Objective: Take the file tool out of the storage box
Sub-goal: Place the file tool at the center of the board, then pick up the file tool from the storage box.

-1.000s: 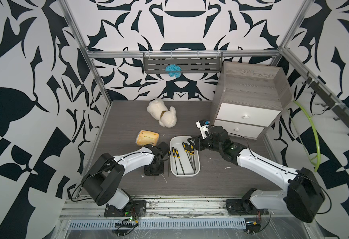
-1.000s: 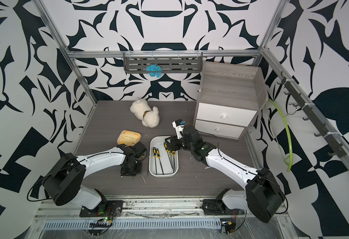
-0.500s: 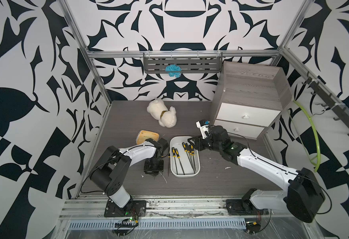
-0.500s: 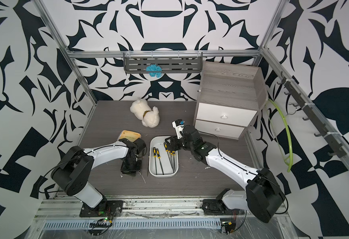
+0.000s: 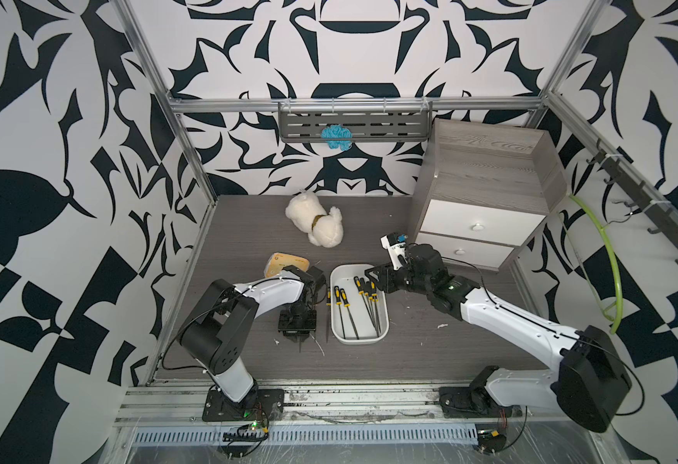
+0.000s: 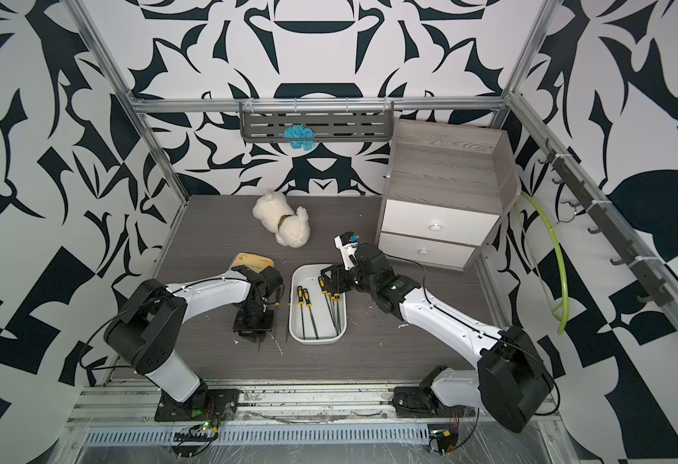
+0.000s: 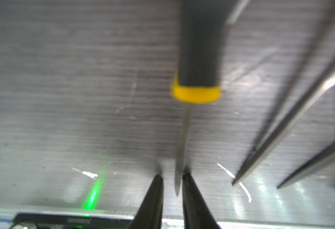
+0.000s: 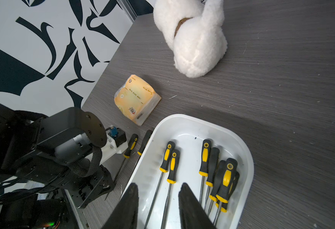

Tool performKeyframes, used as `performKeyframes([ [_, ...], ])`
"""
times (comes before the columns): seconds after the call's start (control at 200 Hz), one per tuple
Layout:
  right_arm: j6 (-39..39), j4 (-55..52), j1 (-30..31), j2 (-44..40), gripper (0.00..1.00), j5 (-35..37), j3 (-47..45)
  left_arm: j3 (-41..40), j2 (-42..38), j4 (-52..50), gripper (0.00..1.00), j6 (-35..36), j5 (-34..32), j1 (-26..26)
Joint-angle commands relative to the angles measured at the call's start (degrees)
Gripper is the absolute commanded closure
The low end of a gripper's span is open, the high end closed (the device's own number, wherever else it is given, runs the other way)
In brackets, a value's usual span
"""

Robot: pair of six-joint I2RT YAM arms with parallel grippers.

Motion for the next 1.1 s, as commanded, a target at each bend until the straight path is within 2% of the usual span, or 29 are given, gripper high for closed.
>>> performKeyframes([
  [0.0, -0.47, 1.16, 0.12, 1.33, 0.62, -0.91, 2.93, -1.5, 1.91, 1.01, 0.59, -0.22, -1.88, -0.06],
  [0.11, -0.54, -0.53, 0.4, 5.32, 0.61, -4.19, 5.41, -1.0, -0.26, 1.16, 0.56, -0.14, -1.49, -0.18],
  [0.235, -1.65, -2.42, 1.8, 8.87, 0.62, -4.26, 7.81, -0.16, -2.85, 0.3, 0.5, -0.55, -2.25, -0.14],
  [0.35, -3.23, -6.3, 3.85, 11.83, 0.64, -1.06, 10.44, 0.64, -6.6, -2.18, 0.48, -2.04, -5.02, -0.57],
  [0.53, -7.46, -17.0, 8.89, 20.41, 0.7, 9.02, 18.56, 1.77, -17.91, -1.35, 0.44, -3.25, -8.08, -0.71],
  [0.645, -8.71, -20.76, 11.08, 25.05, 0.71, 12.54, 22.55, 0.88, -25.52, 6.9, 0.38, -2.08, -7.01, -0.67],
  [0.81, -9.12, -24.34, 12.09, 31.03, 0.71, 14.63, 26.78, -4.8, -33.09, 25.14, 0.33, -0.39, -1.81, -0.23],
  [0.955, -10.26, -26.26, 12.38, 34.26, 0.7, 15.13, 29.12, -12.97, -40.38, 40.34, 0.28, 2.04, -1.3, 0.2],
  [1.095, -10.34, -26.45, 12.41, 35.51, 0.69, 15.81, 30.06, -19.35, -46.08, 49.1, 0.26, 2.19, 1.07, 0.34],
])
